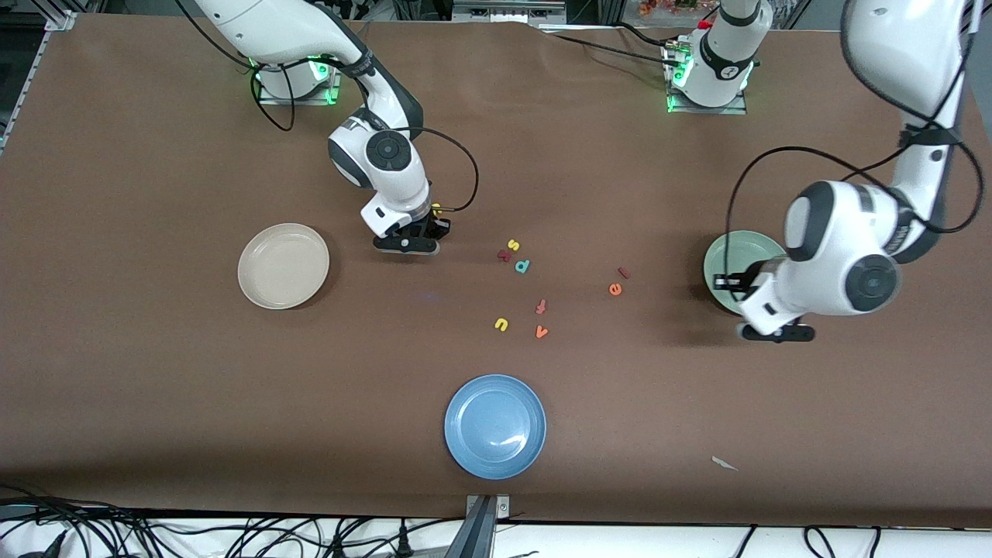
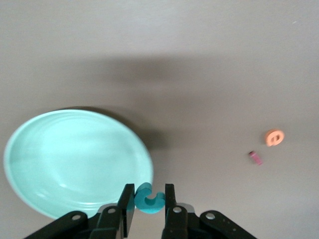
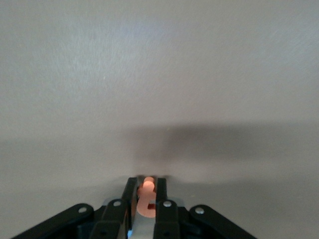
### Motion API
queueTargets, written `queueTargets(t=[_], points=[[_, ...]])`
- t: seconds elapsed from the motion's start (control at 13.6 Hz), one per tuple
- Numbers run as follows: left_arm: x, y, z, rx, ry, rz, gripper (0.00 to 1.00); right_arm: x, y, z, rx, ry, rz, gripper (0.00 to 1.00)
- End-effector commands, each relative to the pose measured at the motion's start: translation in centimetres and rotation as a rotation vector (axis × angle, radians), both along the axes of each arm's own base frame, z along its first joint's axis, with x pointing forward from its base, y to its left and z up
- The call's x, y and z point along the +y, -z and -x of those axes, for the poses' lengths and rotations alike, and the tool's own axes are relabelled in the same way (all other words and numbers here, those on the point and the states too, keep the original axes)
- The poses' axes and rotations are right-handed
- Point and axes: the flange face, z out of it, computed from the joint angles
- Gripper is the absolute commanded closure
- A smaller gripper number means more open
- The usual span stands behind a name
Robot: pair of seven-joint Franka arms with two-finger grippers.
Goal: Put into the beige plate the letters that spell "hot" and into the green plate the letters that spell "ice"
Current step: 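Release the c onto the green plate while the right gripper releases the t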
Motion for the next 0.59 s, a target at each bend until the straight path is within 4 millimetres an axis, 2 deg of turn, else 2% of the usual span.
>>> queueTargets(t=[0.0,0.29,0.37,0.44,0.51], points=[[4.0,-0.1,0.4,0.012,0.08,0.008,0.85,-4.5,-5.9,-1.9,-0.026,-0.057,0.078,0.98],[9.1,2.6,1.3,0.056,0.151,0.017,0.87,-12.5,-9.3,-5.4,0.013,-0.177,0.146,0.98],[9.7,3.1,1.5,0.062,0.154,0.022,0.87,-13.6,-10.1,-5.7,0.021,-0.216,0.156,0.98],[10.8,4.2,1.7,0.08,0.152,0.015,0.87,-15.6,-10.5,-6.3,0.037,-0.235,0.161,0.98],[11.0,4.9,1.8,0.094,0.168,-0.005,0.87,-17.1,-10.7,-6.7,0.048,-0.247,0.159,0.97]])
